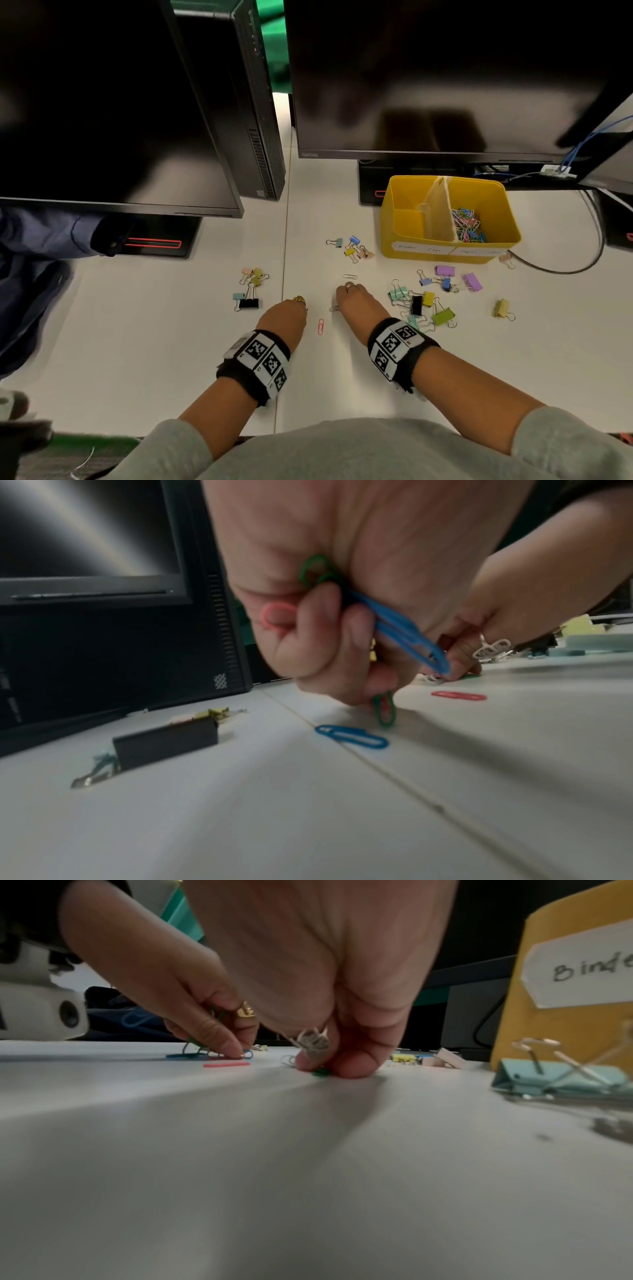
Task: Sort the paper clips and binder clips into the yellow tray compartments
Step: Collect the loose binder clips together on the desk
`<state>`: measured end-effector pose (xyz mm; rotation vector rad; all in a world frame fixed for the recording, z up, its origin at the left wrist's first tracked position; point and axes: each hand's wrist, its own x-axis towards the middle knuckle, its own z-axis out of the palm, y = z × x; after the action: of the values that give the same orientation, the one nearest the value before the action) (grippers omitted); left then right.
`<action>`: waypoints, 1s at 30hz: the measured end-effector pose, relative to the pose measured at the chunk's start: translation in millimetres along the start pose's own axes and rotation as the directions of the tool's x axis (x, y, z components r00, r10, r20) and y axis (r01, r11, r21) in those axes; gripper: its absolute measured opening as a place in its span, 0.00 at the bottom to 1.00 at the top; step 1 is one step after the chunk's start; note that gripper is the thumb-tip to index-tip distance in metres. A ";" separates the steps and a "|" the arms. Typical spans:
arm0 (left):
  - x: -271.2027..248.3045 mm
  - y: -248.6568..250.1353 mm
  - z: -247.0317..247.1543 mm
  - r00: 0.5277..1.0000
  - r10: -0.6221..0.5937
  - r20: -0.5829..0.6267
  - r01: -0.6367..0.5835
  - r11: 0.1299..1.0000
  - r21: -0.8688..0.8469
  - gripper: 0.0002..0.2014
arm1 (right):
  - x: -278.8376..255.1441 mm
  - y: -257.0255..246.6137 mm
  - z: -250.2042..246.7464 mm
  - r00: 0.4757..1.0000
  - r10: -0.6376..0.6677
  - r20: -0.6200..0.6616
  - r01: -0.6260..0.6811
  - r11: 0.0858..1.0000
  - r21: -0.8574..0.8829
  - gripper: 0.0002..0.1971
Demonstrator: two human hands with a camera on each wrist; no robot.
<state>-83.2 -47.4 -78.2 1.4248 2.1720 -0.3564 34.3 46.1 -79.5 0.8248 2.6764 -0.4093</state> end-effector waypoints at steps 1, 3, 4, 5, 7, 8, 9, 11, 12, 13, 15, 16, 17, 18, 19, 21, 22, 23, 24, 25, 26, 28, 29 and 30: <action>-0.1 0.1 -1.9 1.000 0.004 -0.004 -0.004 1.000 0.005 0.15 | -0.6 2.4 -0.6 1.000 0.003 0.012 -0.003 1.000 0.011 0.19; -1.5 -2.0 -9.0 1.000 -0.015 -0.028 0.013 0.997 -0.072 0.16 | -0.8 7.4 -4.2 0.999 0.022 0.036 -0.024 0.997 0.078 0.18; -2.4 -4.9 -12.6 0.998 -0.028 -0.051 0.020 0.988 -0.155 0.15 | -0.8 10.6 -7.3 0.998 0.044 0.040 -0.050 0.987 0.153 0.16; -3.8 -8.9 -14.6 0.996 -0.039 -0.085 0.014 0.962 -0.273 0.15 | -1.2 13.7 -11.6 0.996 0.075 0.041 -0.083 0.962 0.260 0.15; -6.2 -17.8 -14.8 0.992 -0.074 -0.101 0.001 0.812 -0.584 0.15 | -4.4 17.9 -21.3 0.992 0.124 -0.007 -0.105 0.863 0.495 0.11; -7.1 -20.7 -13.5 0.994 -0.089 -0.070 0.008 0.666 -0.746 0.16 | -6.8 17.1 -27.8 0.990 0.133 -0.042 -0.083 0.802 0.592 0.10; -7.1 -21.2 -12.0 0.995 -0.093 -0.016 0.029 0.463 -0.886 0.15 | -9.9 14.9 -34.9 0.989 0.125 -0.076 -0.044 0.751 0.659 0.10; -8.4 -16.9 -10.5 0.990 -0.078 0.121 0.121 -0.007 -0.993 0.15 | -18.0 4.3 -50.3 0.991 0.046 -0.126 0.057 0.705 0.707 0.08; -8.8 -14.1 -10.4 0.983 -0.046 0.177 0.164 -0.210 -0.964 0.15 | -22.0 -3.6 -57.7 0.989 0.000 -0.145 0.103 0.705 0.702 0.05; -10.9 -9.6 -12.5 0.978 0.010 0.208 0.197 -0.370 -0.908 0.15 | -25.7 -11.3 -63.8 0.985 -0.039 -0.166 0.145 0.710 0.689 0.03; -11.1 -1.6 -11.2 0.965 0.113 0.238 0.260 -0.555 -0.790 0.18 | -28.7 -25.8 -69.6 0.972 -0.094 -0.216 0.211 0.753 0.623 0.04; -11.0 2.9 -9.4 0.957 0.143 0.254 0.287 -0.607 -0.741 0.19 | -28.5 -32.2 -69.5 0.968 -0.121 -0.219 0.226 0.802 0.553 0.06; -10.1 7.5 -6.6 0.949 0.163 0.269 0.308 -0.655 -0.690 0.17 | -27.5 -37.7 -67.0 0.969 -0.148 -0.196 0.225 0.853 0.471 0.07; -10.5 12.3 -5.5 0.942 0.176 0.287 0.326 -0.688 -0.648 0.14 | -25.5 -41.4 -63.0 0.974 -0.164 -0.158 0.214 0.893 0.396 0.09; -11.0 15.7 -5.3 0.936 0.181 0.302 0.339 -0.700 -0.628 0.11 | -23.7 -43.9 -57.8 0.978 -0.171 -0.122 0.203 0.915 0.348 0.10; -10.4 16.7 -3.8 0.934 0.153 0.324 0.336 -0.688 -0.644 0.11 | -24.3 -47.1 -52.3 0.981 -0.175 -0.080 0.192 0.922 0.338 0.11; -8.8 13.9 -2.2 0.931 0.158 0.329 0.344 -0.682 -0.646 0.12 | -26.2 -47.5 -52.5 0.980 -0.184 -0.075 0.198 0.916 0.348 0.11; -7.7 10.8 -2.8 0.926 0.184 0.329 0.364 -0.666 -0.651 0.12 | -29.0 -46.7 -54.6 0.978 -0.192 -0.085 0.210 0.909 0.361 0.11; -6.1 6.4 -3.4 0.919 0.215 0.330 0.388 -0.640 -0.663 0.08 | -31.7 -43.6 -57.9 0.975 -0.192 -0.109 0.219 0.898 0.381 0.12; -6.8 2.2 -5.4 0.916 0.258 0.307 0.400 -0.625 -0.670 0.04 | -32.7 -37.5 -61.0 0.972 -0.170 -0.160 0.222 0.881 0.417 0.11; -6.8 -2.9 -4.8 0.917 0.277 0.288 0.399 -0.614 -0.681 0.10 | -30.8 -27.6 -61.8 0.971 -0.104 -0.215 0.197 0.860 0.472 0.10; -12.5 -10.4 -11.9 0.921 0.256 0.295 0.391 -0.620 -0.680 0.10 | -21.7 -1.4 -54.2 0.959 0.091 -0.268 0.073 0.835 0.545 0.08; -14.8 -13.7 -14.5 0.931 0.207 0.299 0.362 -0.609 -0.706 0.06 | -16.3 11.2 -46.9 0.956 0.190 -0.223 -0.044 0.846 0.532 0.08; -16.6 -17.6 -14.7 0.943 0.150 0.297 0.326 -0.600 -0.730 0.05 | -12.2 21.0 -38.7 0.951 0.272 -0.145 -0.171 0.856 0.487 0.10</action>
<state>-98.0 -60.5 -57.9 -0.2352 1.0767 1.2589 48.1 70.5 -43.4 1.3725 2.6532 -0.9899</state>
